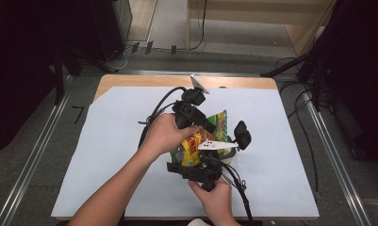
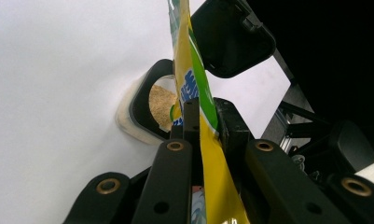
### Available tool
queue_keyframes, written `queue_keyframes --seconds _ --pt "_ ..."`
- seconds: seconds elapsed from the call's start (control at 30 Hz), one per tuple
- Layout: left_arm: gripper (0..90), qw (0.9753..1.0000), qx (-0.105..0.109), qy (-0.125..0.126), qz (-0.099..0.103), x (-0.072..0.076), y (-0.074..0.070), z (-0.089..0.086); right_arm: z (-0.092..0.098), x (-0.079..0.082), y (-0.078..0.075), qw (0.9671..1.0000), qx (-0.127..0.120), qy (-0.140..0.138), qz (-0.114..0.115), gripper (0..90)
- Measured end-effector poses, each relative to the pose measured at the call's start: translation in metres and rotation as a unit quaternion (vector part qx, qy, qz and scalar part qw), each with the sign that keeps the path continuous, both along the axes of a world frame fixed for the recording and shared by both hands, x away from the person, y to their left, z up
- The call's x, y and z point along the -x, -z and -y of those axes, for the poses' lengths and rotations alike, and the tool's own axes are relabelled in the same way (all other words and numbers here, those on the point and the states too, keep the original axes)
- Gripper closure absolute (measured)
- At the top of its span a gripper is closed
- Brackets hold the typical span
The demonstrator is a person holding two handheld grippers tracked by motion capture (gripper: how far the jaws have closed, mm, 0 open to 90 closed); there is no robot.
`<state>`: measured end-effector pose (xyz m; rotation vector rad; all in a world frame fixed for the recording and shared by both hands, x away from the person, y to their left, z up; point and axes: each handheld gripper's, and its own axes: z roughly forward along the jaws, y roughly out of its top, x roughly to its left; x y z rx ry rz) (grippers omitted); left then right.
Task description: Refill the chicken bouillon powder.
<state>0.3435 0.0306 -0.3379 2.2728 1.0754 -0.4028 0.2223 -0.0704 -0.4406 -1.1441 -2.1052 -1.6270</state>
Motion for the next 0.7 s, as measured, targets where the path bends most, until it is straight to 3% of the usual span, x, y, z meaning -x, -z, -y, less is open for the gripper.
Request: queue_keyframes --seconds 0.7 --pt "85.0 0.9999 0.009 -0.001 0.013 0.0048 0.0022 -0.0037 -0.0016 0.0014 0.0034 0.9999 0.009 -0.004 0.008 69.1"
